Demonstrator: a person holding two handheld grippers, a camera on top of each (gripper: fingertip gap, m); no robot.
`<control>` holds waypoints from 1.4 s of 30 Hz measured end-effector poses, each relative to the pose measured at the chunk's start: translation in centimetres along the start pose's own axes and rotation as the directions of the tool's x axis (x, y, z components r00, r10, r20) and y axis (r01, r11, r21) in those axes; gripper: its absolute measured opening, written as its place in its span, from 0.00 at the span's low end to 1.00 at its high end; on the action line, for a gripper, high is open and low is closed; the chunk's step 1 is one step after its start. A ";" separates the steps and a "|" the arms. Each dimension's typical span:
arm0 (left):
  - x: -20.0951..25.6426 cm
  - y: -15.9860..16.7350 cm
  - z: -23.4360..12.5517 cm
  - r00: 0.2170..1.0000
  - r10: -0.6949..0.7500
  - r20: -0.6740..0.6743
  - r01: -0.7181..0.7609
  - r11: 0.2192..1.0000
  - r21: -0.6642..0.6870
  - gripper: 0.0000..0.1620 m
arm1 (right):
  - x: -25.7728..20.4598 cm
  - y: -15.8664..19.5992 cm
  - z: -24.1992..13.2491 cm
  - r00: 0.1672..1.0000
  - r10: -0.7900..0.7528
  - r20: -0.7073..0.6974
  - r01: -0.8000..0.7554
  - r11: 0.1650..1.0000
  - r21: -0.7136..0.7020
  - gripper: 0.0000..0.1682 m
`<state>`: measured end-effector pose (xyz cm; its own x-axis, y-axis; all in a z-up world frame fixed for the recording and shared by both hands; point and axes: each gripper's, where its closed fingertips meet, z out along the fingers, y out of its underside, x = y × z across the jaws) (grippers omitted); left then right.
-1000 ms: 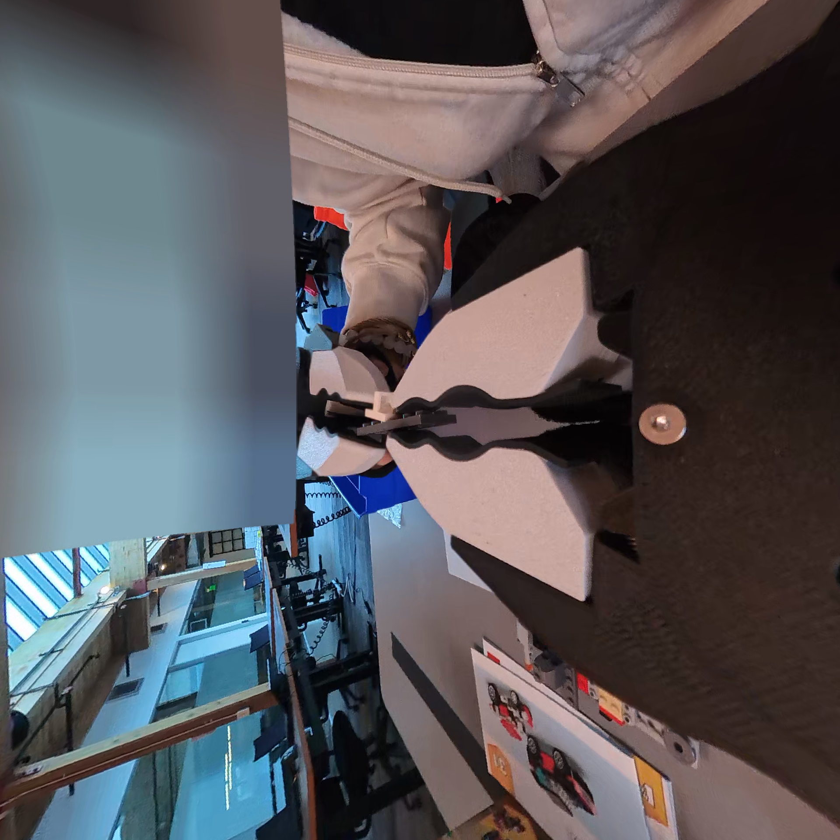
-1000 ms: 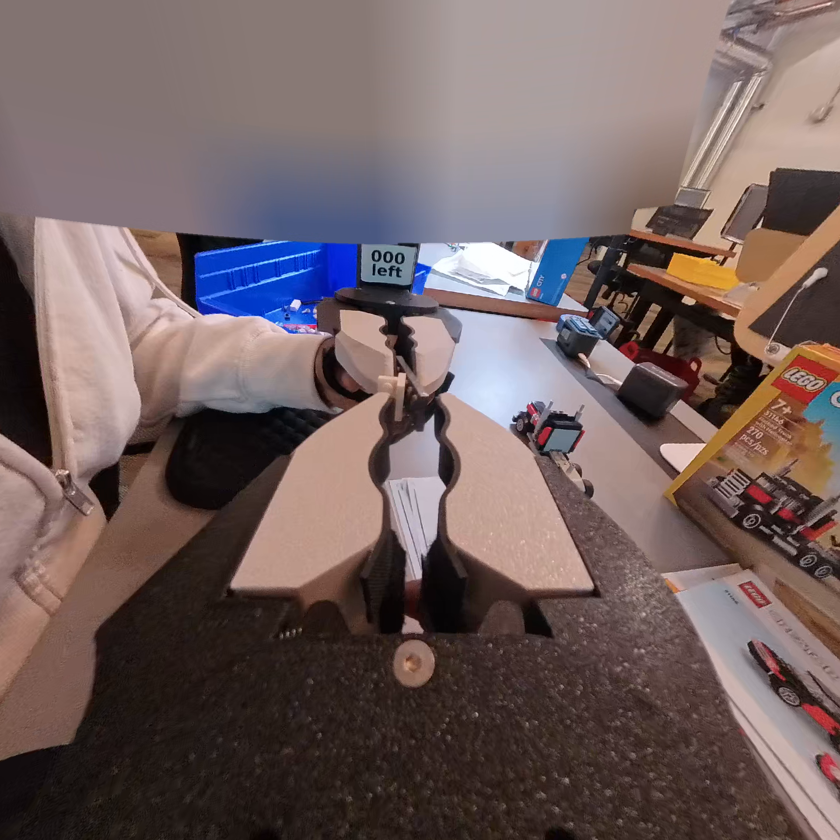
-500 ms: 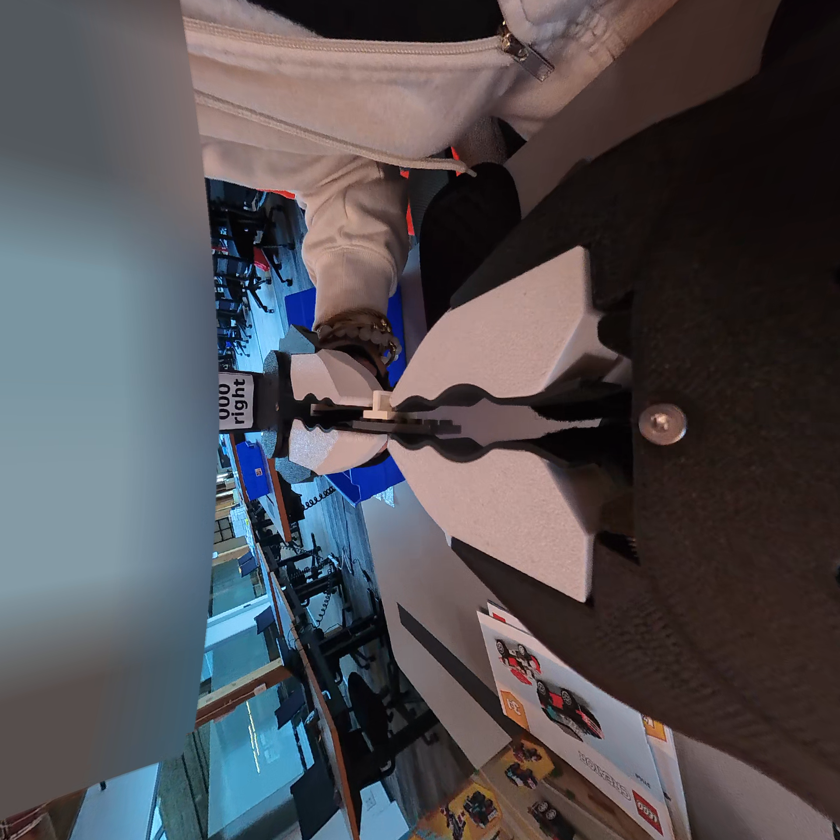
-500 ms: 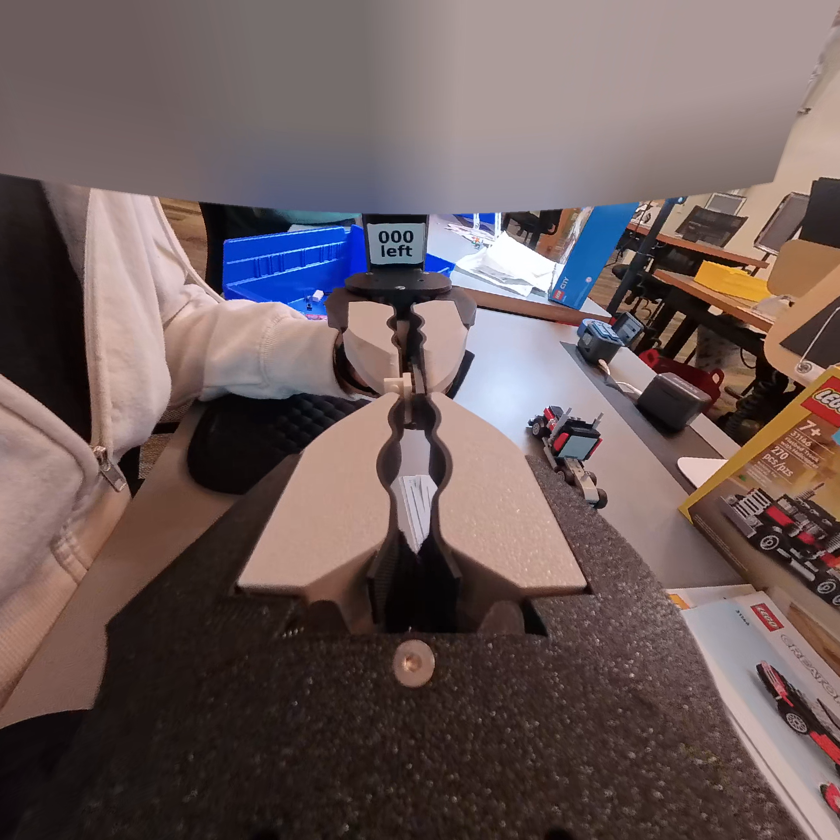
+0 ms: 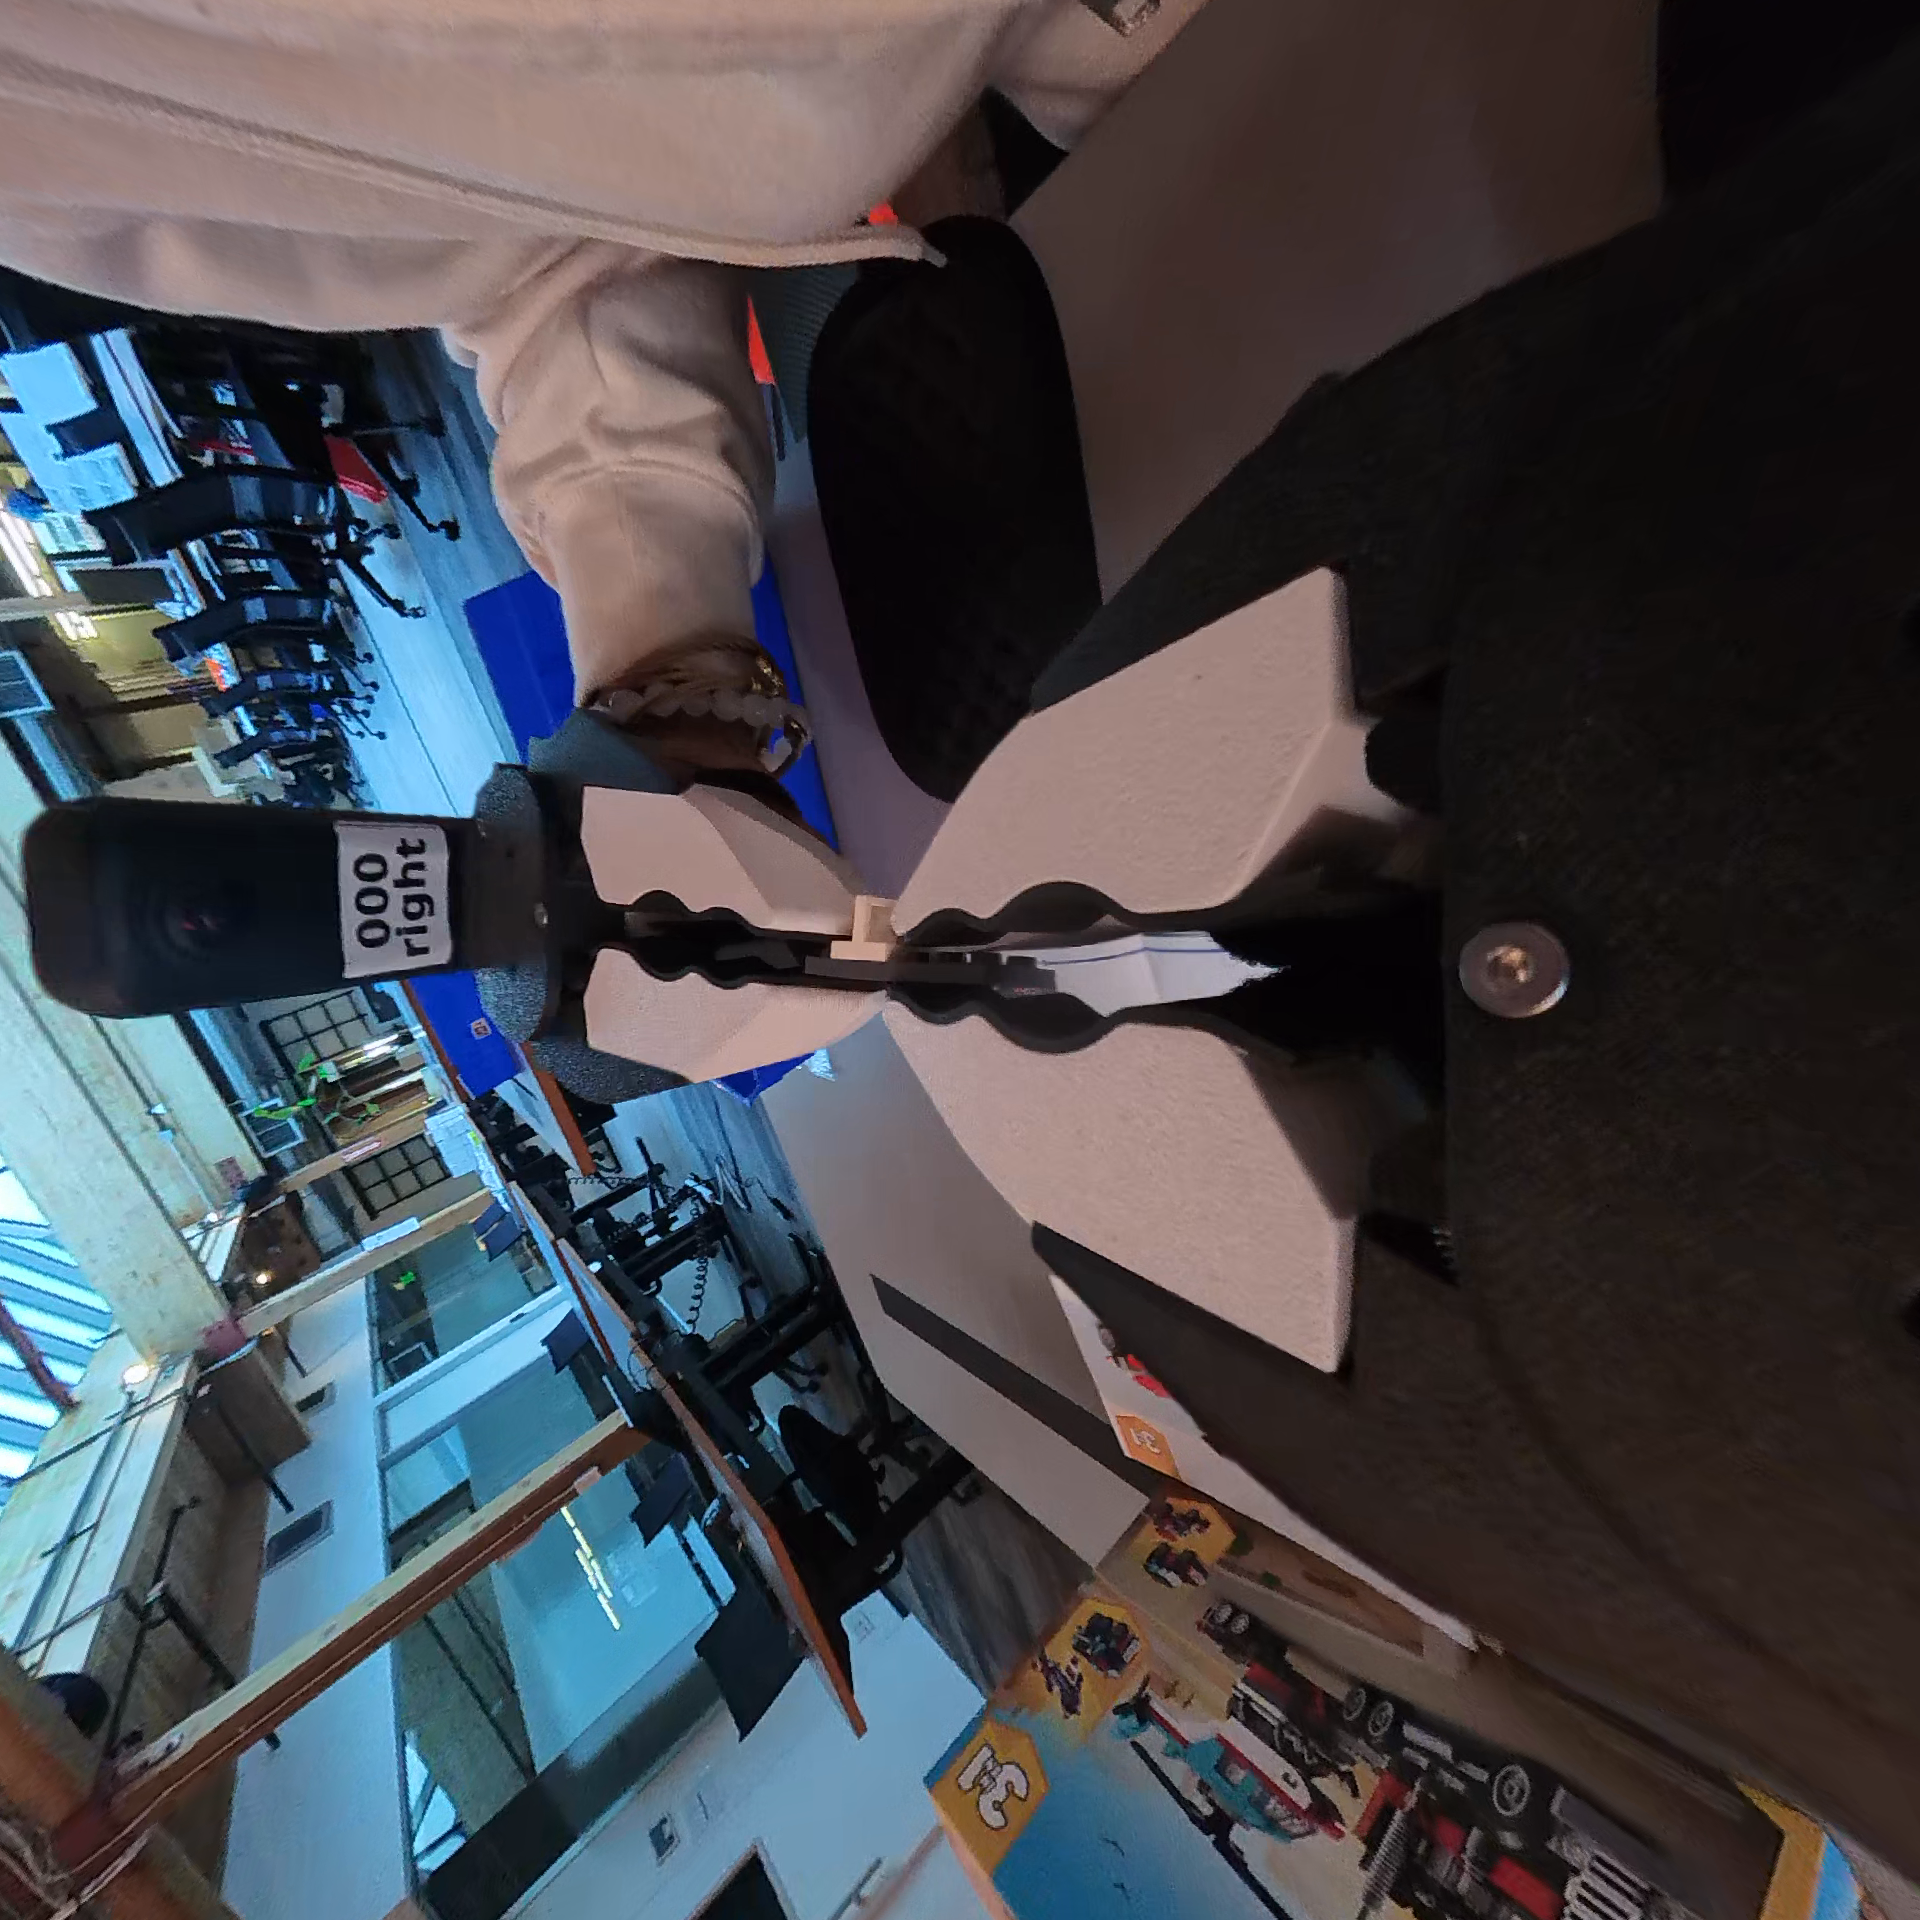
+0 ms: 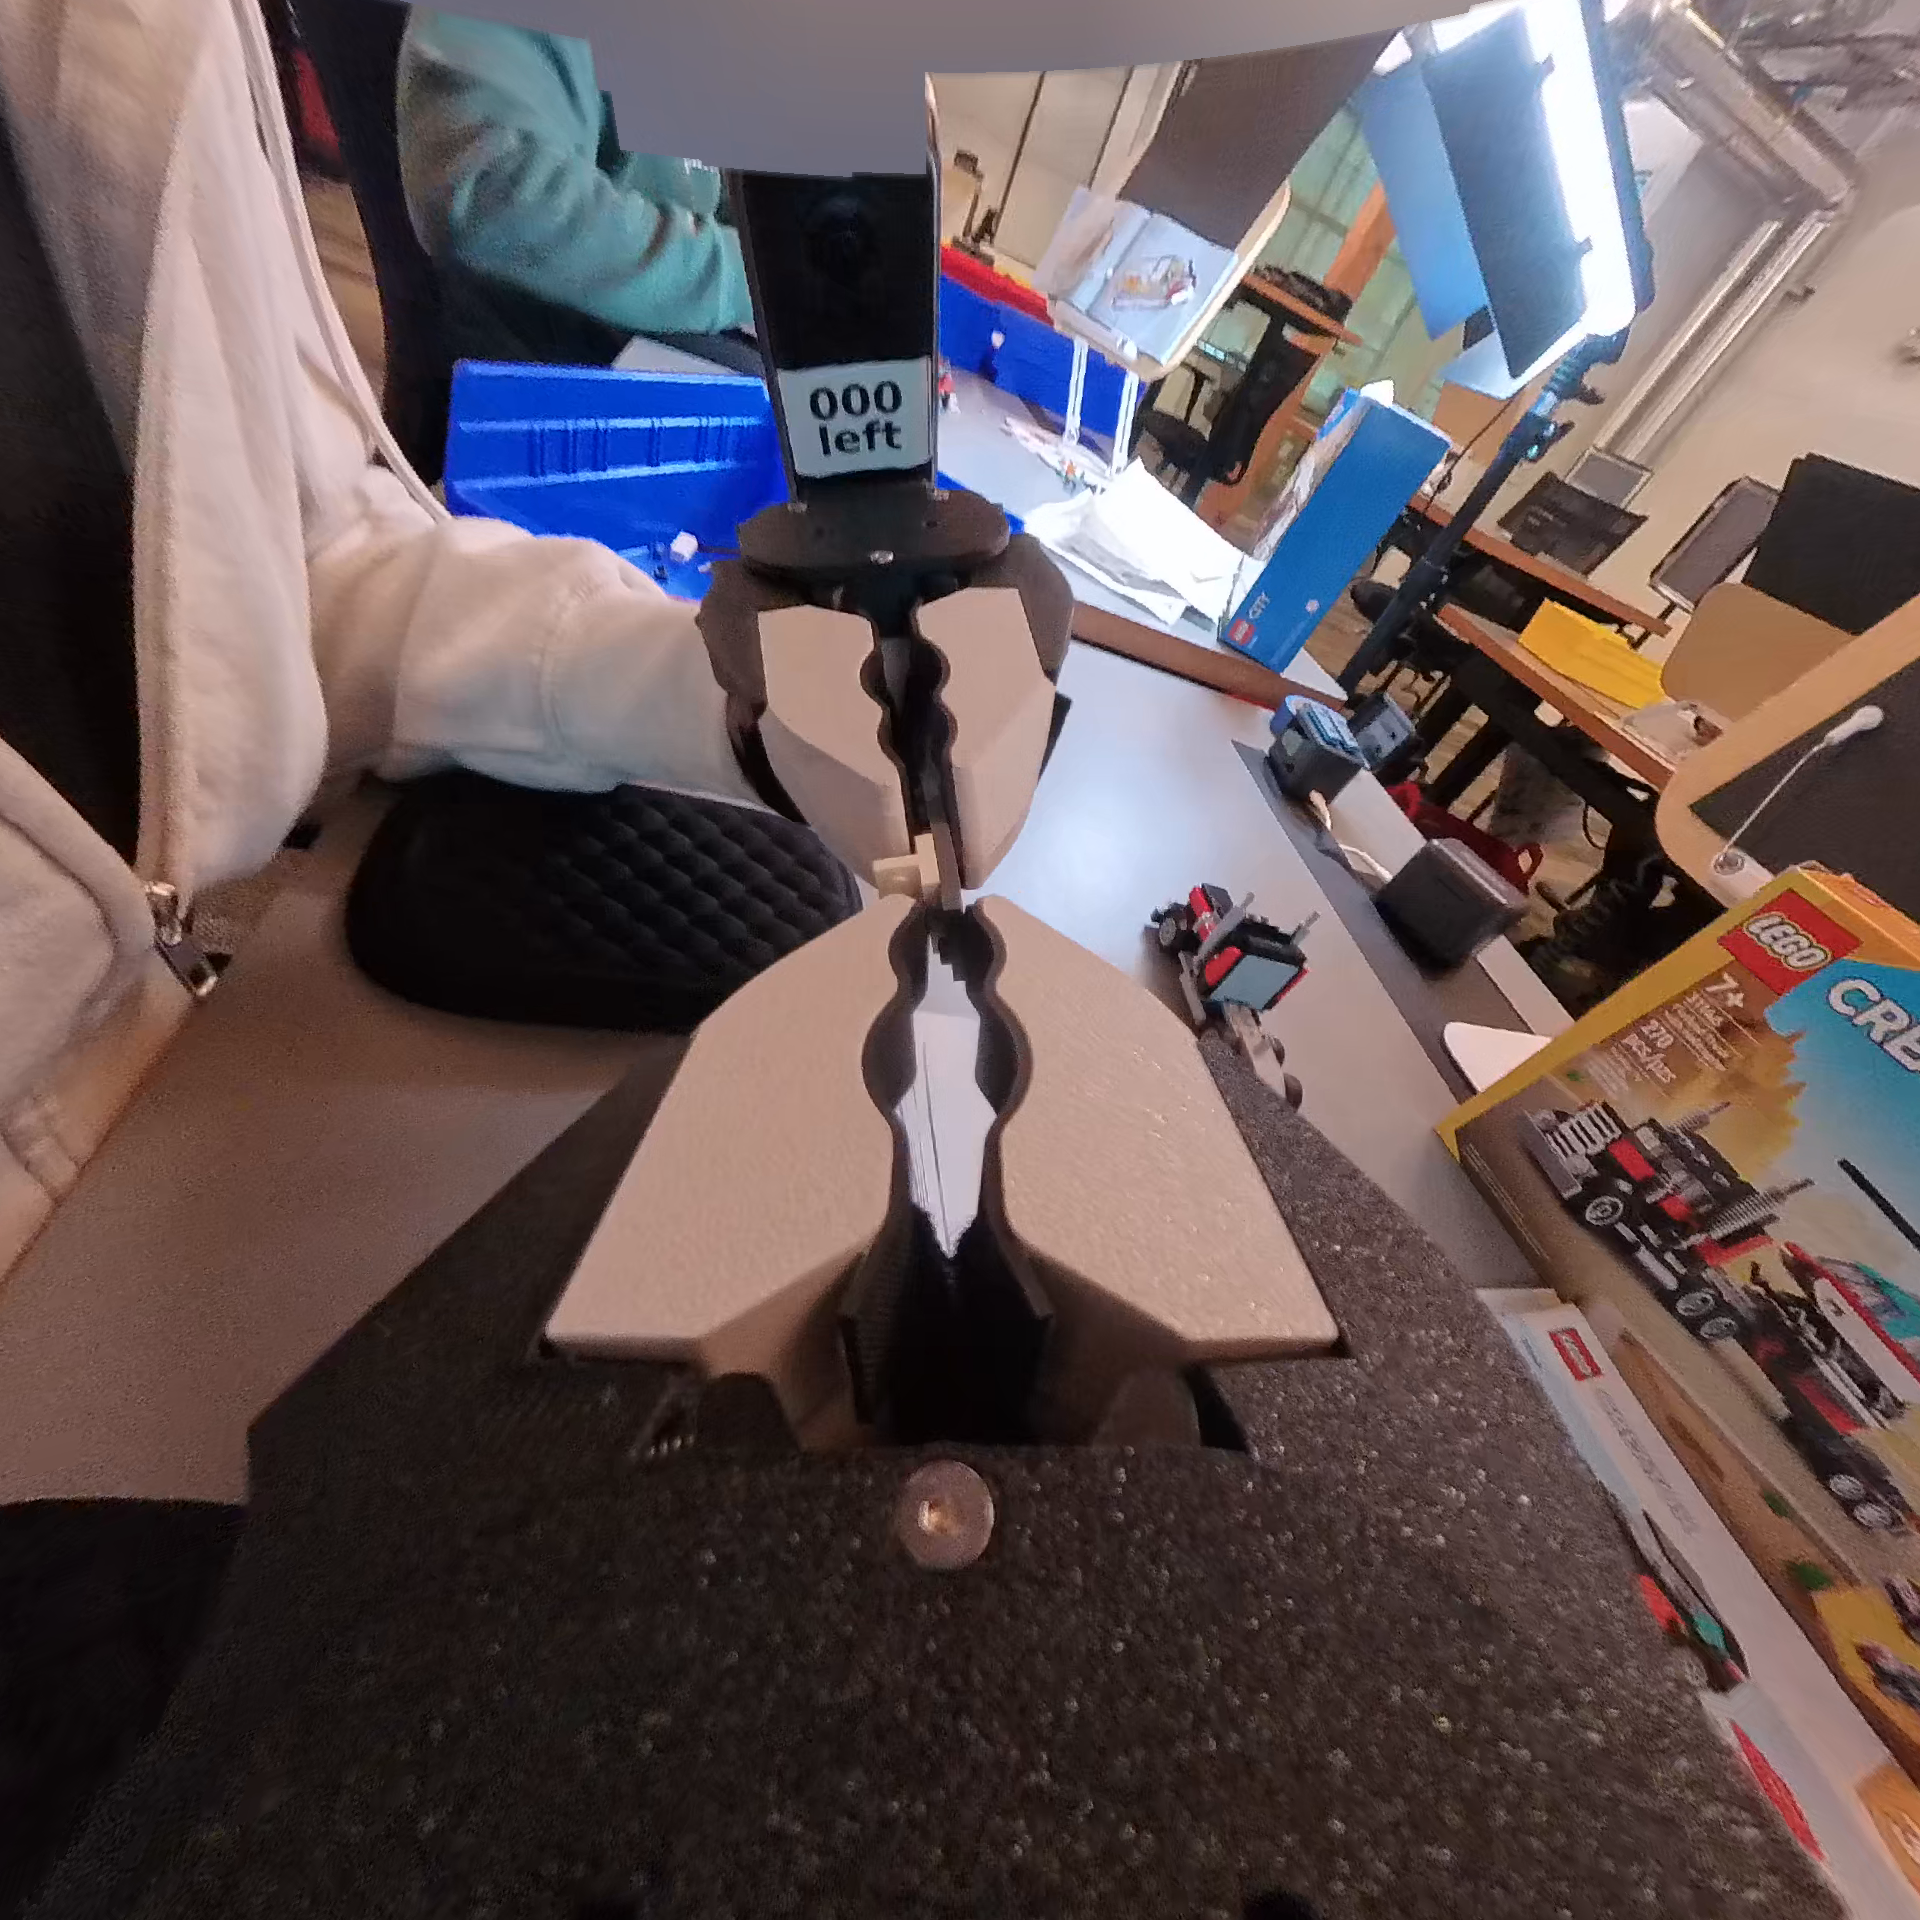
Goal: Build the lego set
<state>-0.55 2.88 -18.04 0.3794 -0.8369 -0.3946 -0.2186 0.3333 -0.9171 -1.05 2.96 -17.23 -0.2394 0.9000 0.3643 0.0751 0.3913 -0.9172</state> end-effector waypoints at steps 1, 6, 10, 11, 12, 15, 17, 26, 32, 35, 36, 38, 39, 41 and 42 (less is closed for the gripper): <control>0.0 0.3 0.0 1.000 -0.012 -0.003 0.012 1.000 -0.005 0.04 | 0.0 0.3 0.1 1.000 0.004 -0.003 -0.004 1.000 -0.014 0.04; -0.2 0.5 0.0 0.980 -0.193 -0.049 0.196 0.978 0.071 0.04 | 0.3 0.7 0.2 0.992 0.128 0.017 -0.129 0.991 0.047 0.04; -0.5 0.9 0.1 0.919 -0.375 -0.121 0.387 0.916 0.108 0.04 | 0.9 1.1 0.5 0.962 0.270 0.040 -0.273 0.958 0.086 0.05; -0.5 0.8 0.1 0.899 -0.414 -0.145 0.431 0.895 0.117 0.04 | 1.0 1.1 0.5 0.958 0.285 0.045 -0.288 0.952 0.103 0.06; -0.6 0.8 0.1 0.878 -0.450 -0.164 0.471 0.873 0.126 0.04 | 1.0 1.1 0.5 0.952 0.301 0.050 -0.305 0.945 0.118 0.05; -0.5 1.4 0.1 0.800 -0.557 -0.222 0.588 0.802 0.104 0.04 | 0.9 1.4 0.6 0.918 0.388 0.086 -0.396 0.910 0.119 0.04; -0.5 2.5 0.5 0.757 -0.618 -0.213 0.639 0.768 0.041 0.04 | 1.2 2.4 0.7 0.838 0.534 0.106 -0.543 0.835 0.088 0.04; -0.8 8.7 0.9 0.996 -0.061 0.068 0.080 0.939 -0.334 0.24 | 1.4 8.2 0.9 0.109 0.964 0.242 -0.994 0.113 -0.003 0.04; 0.5 10.4 0.6 0.974 -0.228 0.013 0.210 0.871 -0.444 0.11 | 1.0 9.2 1.3 0.083 0.980 0.182 -0.994 0.094 -0.056 0.05; 1.9 12.3 0.1 0.935 -0.354 -0.009 0.290 0.781 -0.554 0.11 | 1.0 10.2 0.7 0.209 0.974 0.087 -0.973 0.216 -0.078 0.14; 2.3 12.9 0.0 0.931 -0.364 -0.015 0.288 0.759 -0.584 0.11 | 0.9 10.3 0.4 0.267 0.962 0.062 -0.959 0.272 -0.084 0.14; 2.8 13.8 0.1 0.934 -0.356 -0.020 0.260 0.720 -0.644 0.11 | 0.4 10.7 -0.4 0.403 0.915 -0.009 -0.905 0.397 -0.154 0.14; 3.0 14.2 0.1 0.936 -0.352 -0.024 0.247 0.702 -0.668 0.11 | -0.2 11.3 -0.7 0.493 0.869 -0.054 -0.854 0.471 -0.221 0.14; 3.5 14.7 0.0 0.936 -0.349 -0.040 0.222 0.678 -0.701 0.11 | -1.8 12.2 -1.4 0.646 0.757 -0.097 -0.726 0.570 -0.383 0.14; 3.7 14.7 -0.1 0.937 -0.347 -0.050 0.213 0.676 -0.706 0.11 | -2.7 12.4 -1.6 0.699 0.710 -0.089 -0.665 0.599 -0.446 0.15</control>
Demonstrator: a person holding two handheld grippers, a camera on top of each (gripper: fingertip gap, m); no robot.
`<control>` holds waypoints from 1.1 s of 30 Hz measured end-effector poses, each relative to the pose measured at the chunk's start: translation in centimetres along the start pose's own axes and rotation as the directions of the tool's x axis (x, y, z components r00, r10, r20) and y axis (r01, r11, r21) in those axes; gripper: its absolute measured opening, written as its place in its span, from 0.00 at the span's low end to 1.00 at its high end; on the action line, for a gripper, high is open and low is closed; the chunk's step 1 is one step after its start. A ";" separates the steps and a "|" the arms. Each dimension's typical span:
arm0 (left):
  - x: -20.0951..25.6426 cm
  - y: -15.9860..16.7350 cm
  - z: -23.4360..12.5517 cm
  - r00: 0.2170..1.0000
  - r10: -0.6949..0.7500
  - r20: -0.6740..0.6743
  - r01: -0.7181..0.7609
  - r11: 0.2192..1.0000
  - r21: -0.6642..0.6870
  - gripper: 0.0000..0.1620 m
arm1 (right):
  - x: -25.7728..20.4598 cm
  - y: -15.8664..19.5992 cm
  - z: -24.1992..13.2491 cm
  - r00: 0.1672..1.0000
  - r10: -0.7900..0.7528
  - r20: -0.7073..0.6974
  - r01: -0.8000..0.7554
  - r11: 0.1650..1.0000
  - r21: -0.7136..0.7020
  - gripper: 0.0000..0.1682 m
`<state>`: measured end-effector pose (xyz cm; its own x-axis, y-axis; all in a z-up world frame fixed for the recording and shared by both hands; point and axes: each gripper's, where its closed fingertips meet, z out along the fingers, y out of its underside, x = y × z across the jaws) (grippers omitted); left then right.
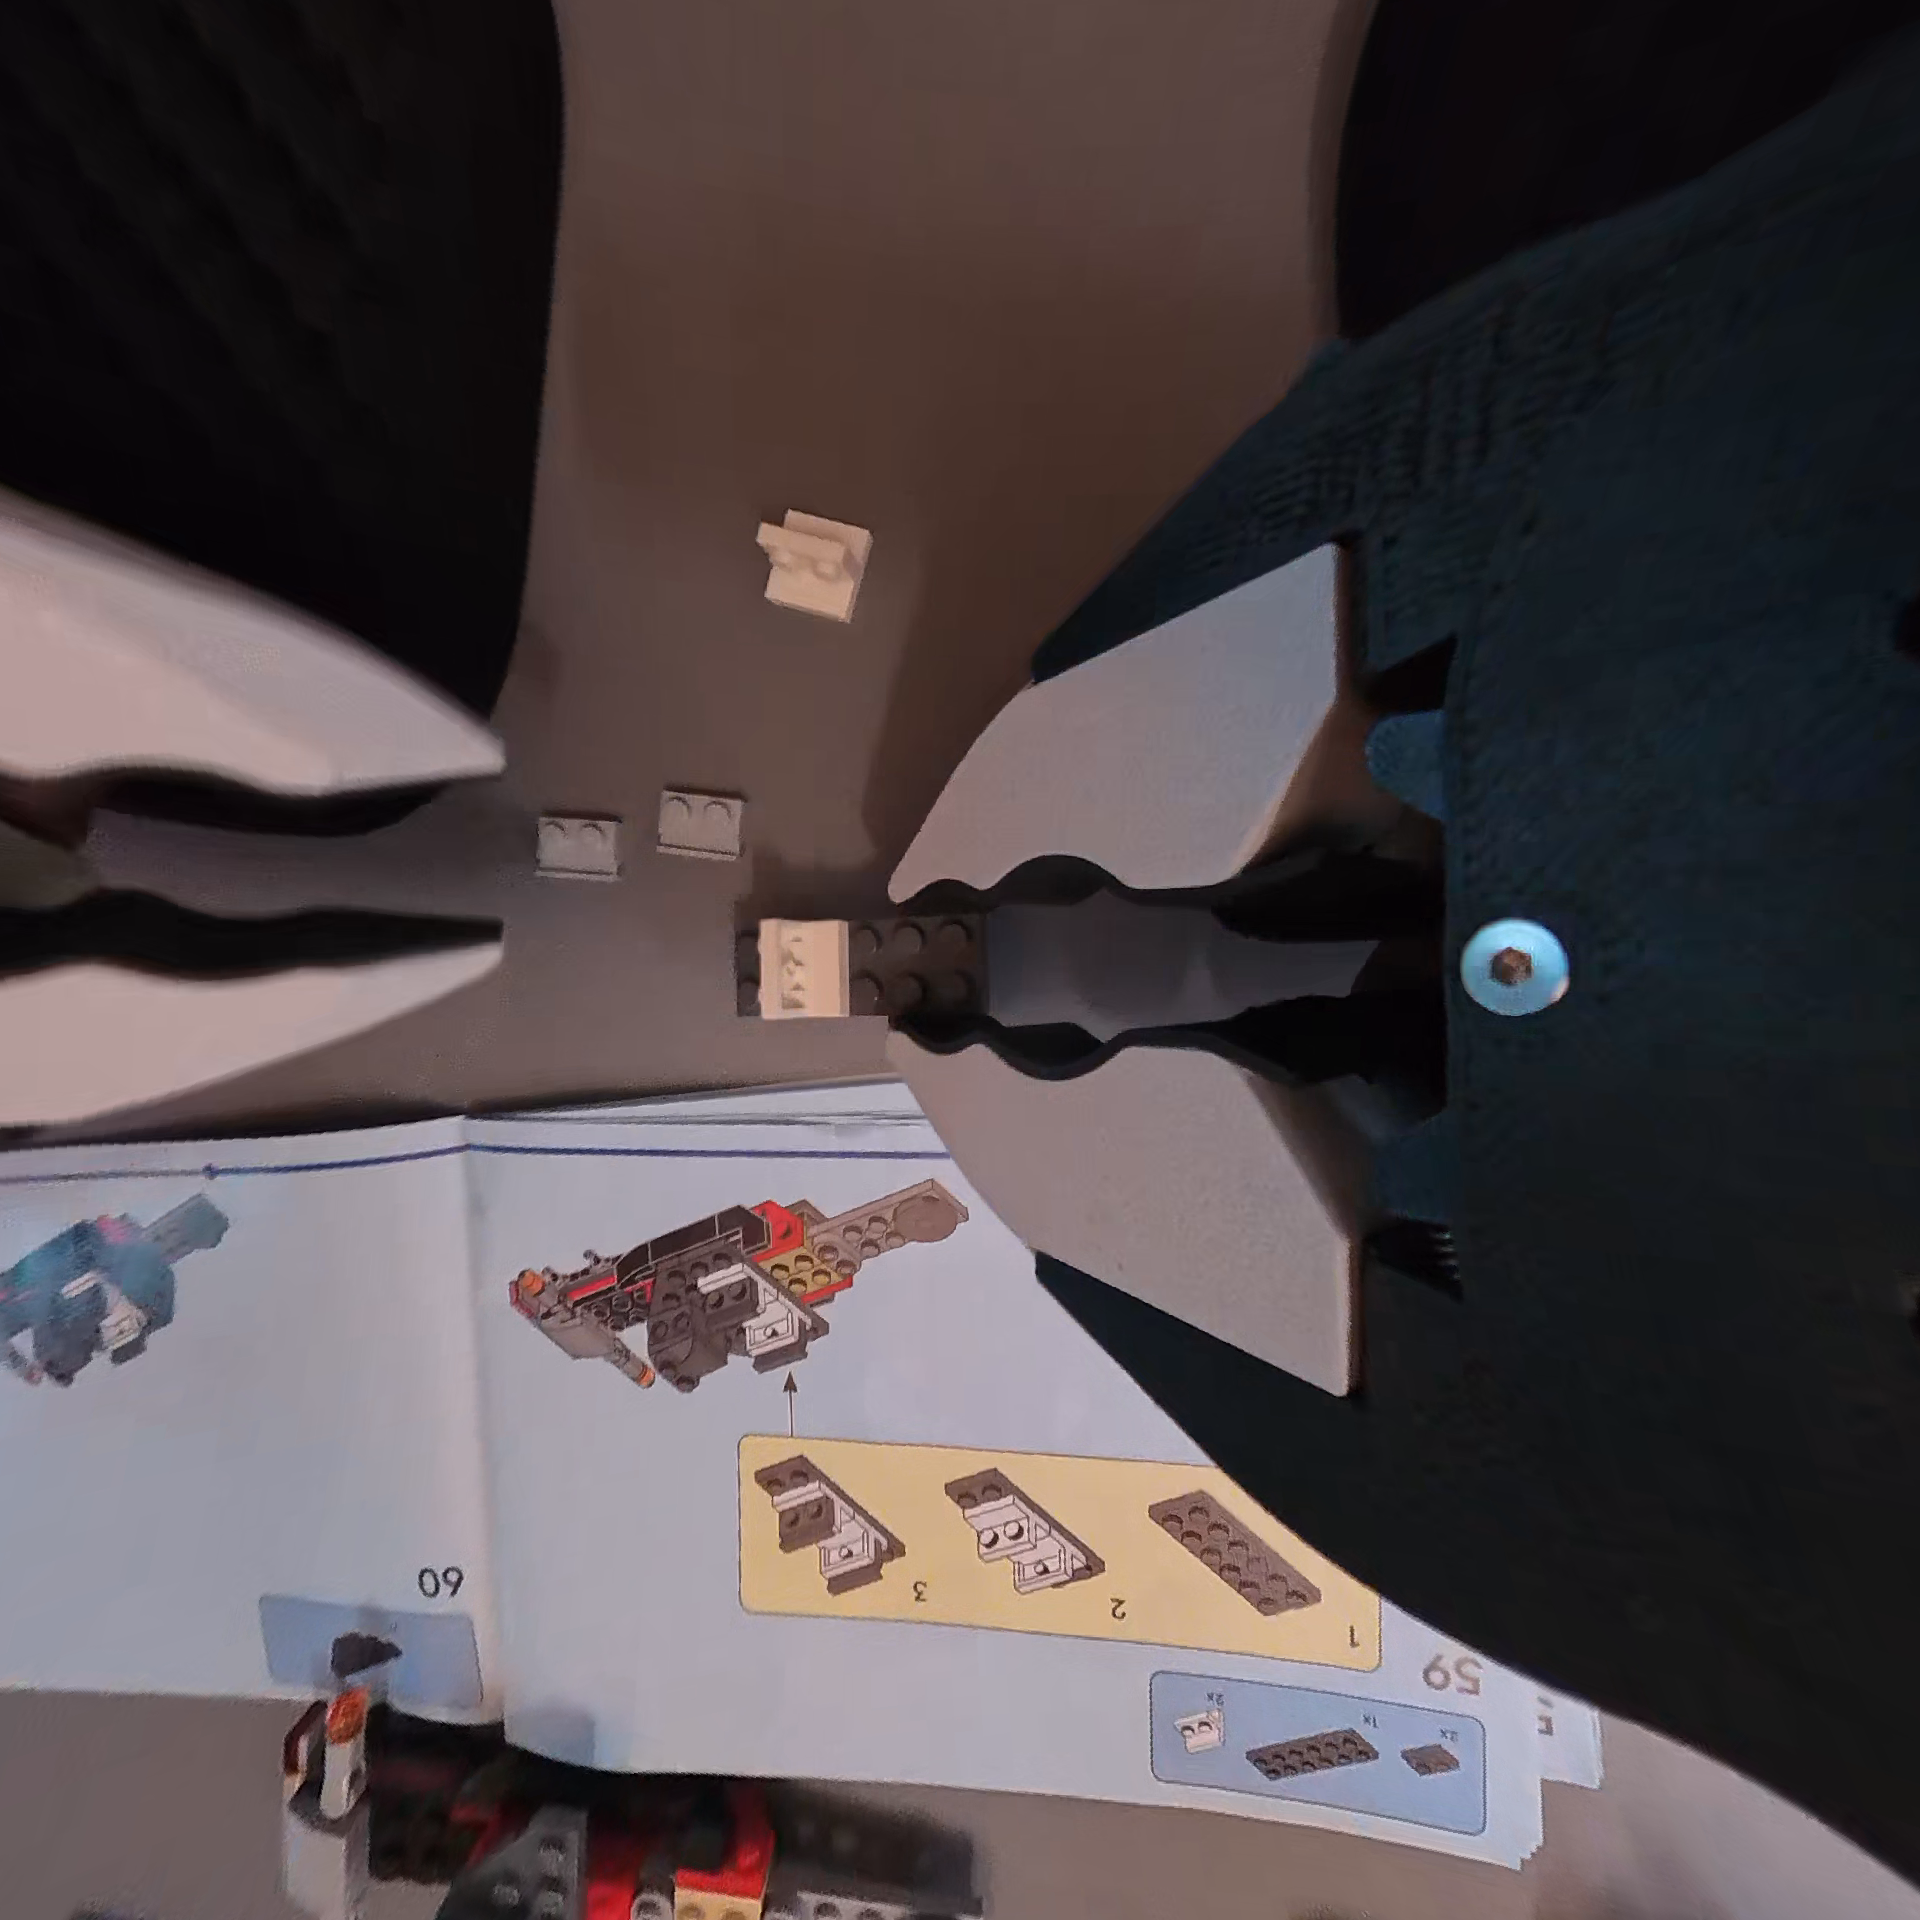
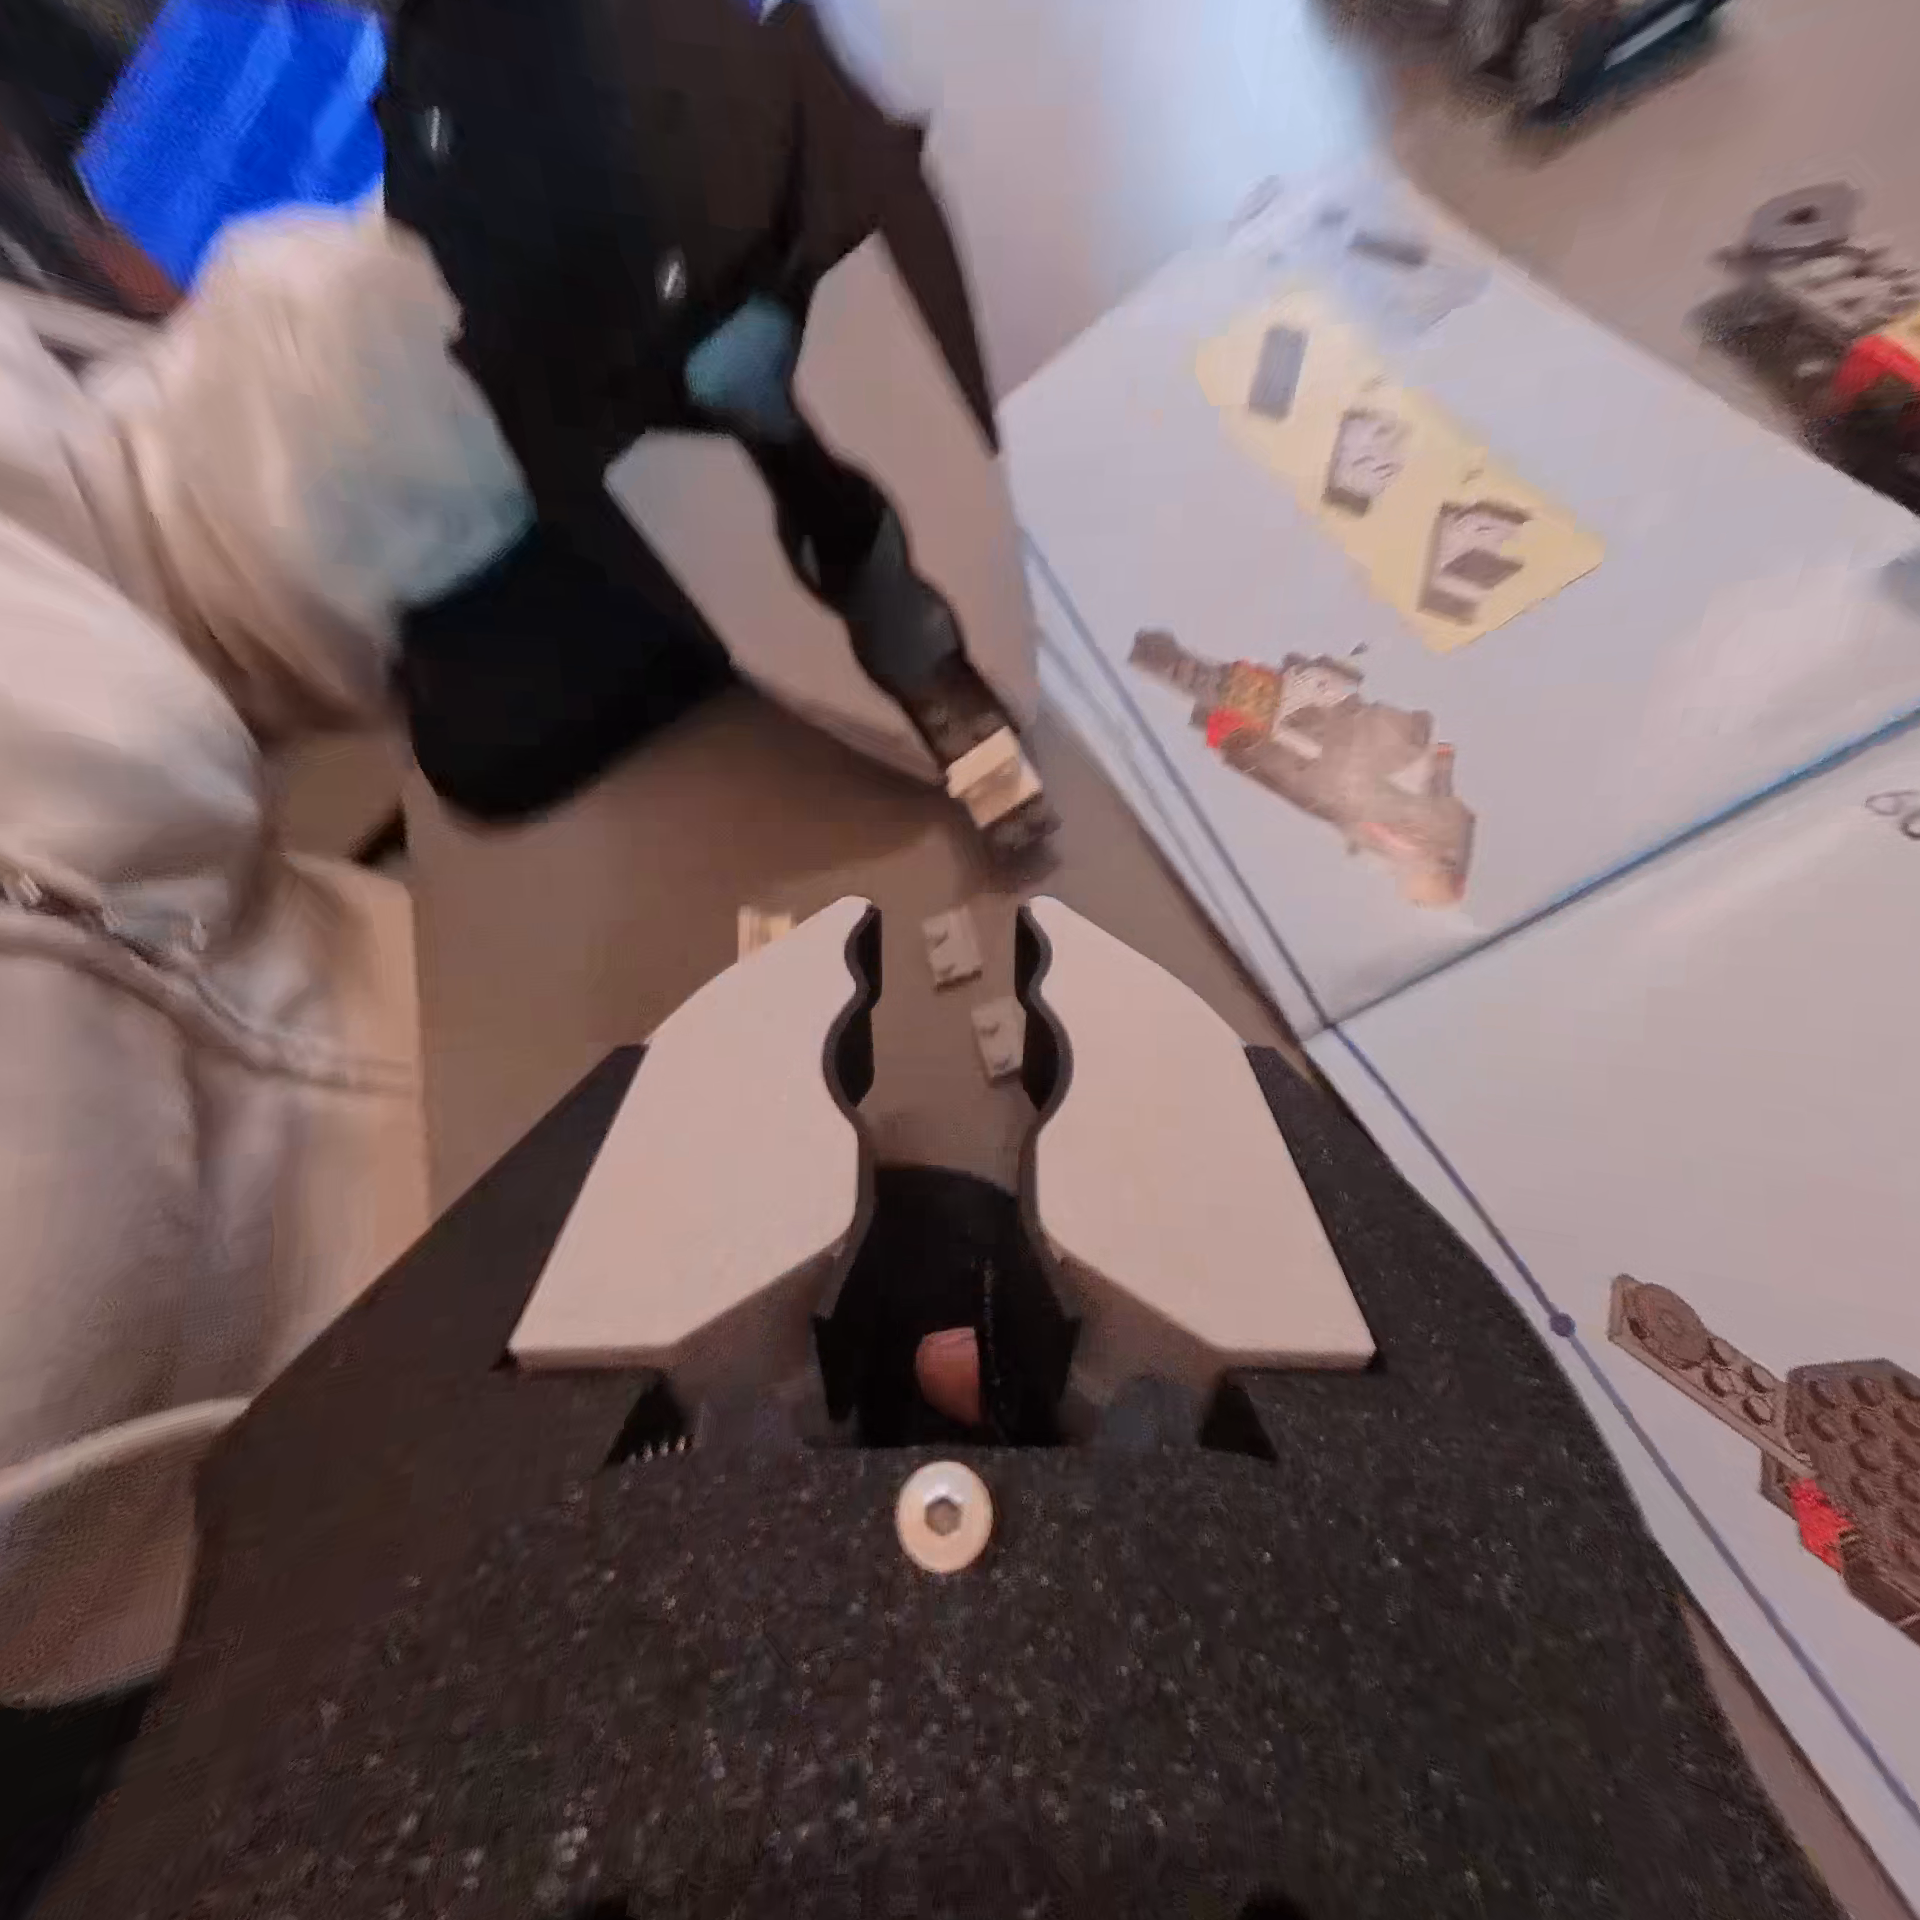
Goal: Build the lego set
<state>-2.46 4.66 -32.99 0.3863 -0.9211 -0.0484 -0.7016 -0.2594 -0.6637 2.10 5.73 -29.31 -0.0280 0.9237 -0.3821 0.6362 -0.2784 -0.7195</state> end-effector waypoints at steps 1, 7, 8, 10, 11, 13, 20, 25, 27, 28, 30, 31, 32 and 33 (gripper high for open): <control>0.1 0.1 0.0 1.000 0.005 -0.006 -0.005 1.000 -0.003 0.11 | -0.6 0.5 0.2 0.998 -0.059 -0.008 0.059 0.998 -0.034 0.15; 0.4 0.3 0.1 0.997 -0.036 -0.066 0.036 0.999 -0.013 0.18 | -4.7 2.1 2.4 0.966 -0.254 0.044 0.257 0.961 -0.106 0.13; 0.5 0.2 0.1 0.997 -0.034 -0.071 0.034 0.999 -0.007 0.18 | -5.3 2.2 2.8 0.960 -0.273 0.056 0.278 0.954 -0.110 0.13; 0.4 -0.1 -0.2 0.997 -0.032 -0.066 0.033 0.999 0.025 0.18 | -5.9 2.4 3.3 0.955 -0.289 0.060 0.294 0.948 -0.119 0.12; 0.4 -0.4 -0.4 0.997 -0.031 -0.064 0.034 0.998 0.053 0.18 | -5.9 2.5 3.7 0.957 -0.286 0.047 0.290 0.948 -0.133 0.12; 0.3 -1.1 -1.2 0.997 -0.034 -0.067 0.042 0.991 0.128 0.18 | -5.6 2.9 4.0 0.957 -0.288 0.027 0.288 0.944 -0.161 0.11; 0.4 -2.4 -3.3 0.994 -0.021 -0.103 0.050 0.955 0.292 0.18 | -4.9 3.5 4.6 0.941 -0.335 -0.046 0.320 0.926 -0.202 0.04; -0.4 -1.7 -2.9 0.999 -0.014 -0.047 0.026 0.968 0.250 0.15 | -4.6 1.0 3.1 0.936 -0.339 -0.092 0.338 0.941 -0.035 0.02; -0.3 -1.7 -2.9 0.999 -0.011 -0.051 0.024 0.968 0.249 0.15 | -4.2 -0.3 2.2 0.942 -0.316 -0.112 0.323 0.946 0.044 0.01; -0.2 -1.7 -2.9 0.998 -0.005 -0.056 0.019 0.968 0.252 0.15 | -4.1 -0.7 1.8 0.947 -0.302 -0.108 0.311 0.948 0.070 0.01; 0.0 -1.7 -3.0 0.998 0.010 -0.061 0.006 0.966 0.257 0.15 | -4.5 -0.7 1.6 0.953 -0.294 -0.066 0.299 0.951 0.082 0.01; 0.0 -1.7 -3.0 0.998 0.010 -0.059 0.005 0.967 0.256 0.15 | -4.8 -0.4 1.7 0.953 -0.300 -0.040 0.302 0.951 0.068 0.02; 0.0 -1.7 -2.9 0.998 0.007 -0.059 0.008 0.968 0.252 0.15 | -5.1 0.2 1.9 0.953 -0.303 -0.017 0.303 0.952 0.035 0.05; 0.0 -1.6 -2.9 0.998 0.005 -0.059 0.009 0.969 0.247 0.15 | -5.1 0.9 2.2 0.953 -0.302 -0.007 0.302 0.953 -0.014 0.09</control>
